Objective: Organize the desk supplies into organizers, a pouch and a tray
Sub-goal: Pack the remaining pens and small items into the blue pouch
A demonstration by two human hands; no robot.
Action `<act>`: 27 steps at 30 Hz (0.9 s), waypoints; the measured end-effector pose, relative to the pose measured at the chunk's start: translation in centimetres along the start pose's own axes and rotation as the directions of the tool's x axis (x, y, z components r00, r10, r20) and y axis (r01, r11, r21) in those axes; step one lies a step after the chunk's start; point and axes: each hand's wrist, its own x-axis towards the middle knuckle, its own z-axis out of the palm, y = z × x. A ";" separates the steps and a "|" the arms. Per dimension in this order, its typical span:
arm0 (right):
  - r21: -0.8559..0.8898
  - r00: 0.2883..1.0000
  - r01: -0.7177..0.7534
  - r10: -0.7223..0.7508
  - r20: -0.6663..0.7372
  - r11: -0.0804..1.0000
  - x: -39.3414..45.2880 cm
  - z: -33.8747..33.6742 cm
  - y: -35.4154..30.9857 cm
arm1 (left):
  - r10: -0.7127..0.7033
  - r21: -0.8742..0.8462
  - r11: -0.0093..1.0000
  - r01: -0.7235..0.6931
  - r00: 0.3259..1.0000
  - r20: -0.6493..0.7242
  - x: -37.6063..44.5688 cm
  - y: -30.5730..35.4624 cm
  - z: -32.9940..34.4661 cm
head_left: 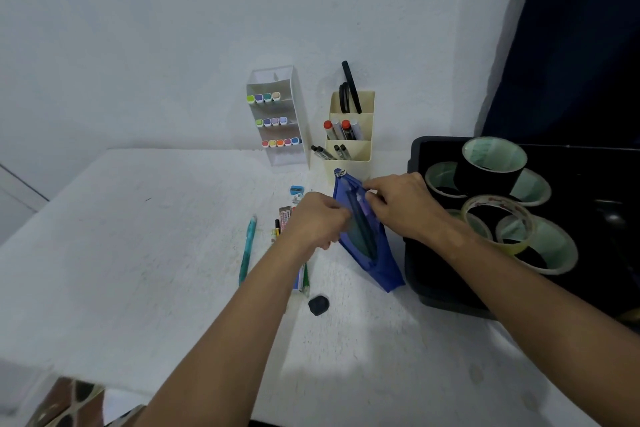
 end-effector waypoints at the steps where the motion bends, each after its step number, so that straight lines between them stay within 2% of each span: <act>1: -0.006 1.000 0.003 -0.003 0.002 1.000 0.0 0.0 -0.1 | 0.003 0.013 1.000 -0.003 1.000 -0.019 0.1 -0.5 -0.6; 5: -0.016 1.000 0.017 -0.016 0.011 1.000 -0.1 0.0 -0.1 | 0.074 0.211 0.977 -0.028 0.975 -0.212 1.2 -2.7 -3.4; 7: 0.000 1.000 0.025 -0.025 0.017 1.000 -0.1 0.1 -0.2 | 0.088 0.342 0.940 0.012 0.957 -0.276 1.4 -3.6 -4.6; 10: 0.038 0.999 0.041 -0.041 0.014 0.998 -0.1 0.2 -0.2 | 0.046 0.461 0.883 0.088 0.961 -0.271 1.9 -5.0 -5.2; 14: 0.073 0.999 0.049 -0.050 0.005 0.996 -0.2 0.2 -0.2 | -0.024 0.531 0.837 0.133 0.978 -0.208 2.0 -5.7 -3.6; 18: 0.080 0.999 0.054 -0.054 0.004 0.995 -0.3 0.1 -0.2 | 0.026 0.622 0.771 0.140 0.968 -0.250 1.9 -6.0 -1.5; 22: 0.090 0.999 0.049 -0.050 0.010 0.995 -0.3 0.1 -0.1 | -0.008 0.557 0.814 0.166 0.962 -0.274 2.2 -5.9 -1.0; 27: 0.106 0.999 0.013 -0.018 0.041 0.994 -0.1 0.1 -0.2 | -0.029 0.417 0.901 0.121 0.975 -0.221 2.4 -4.9 -2.2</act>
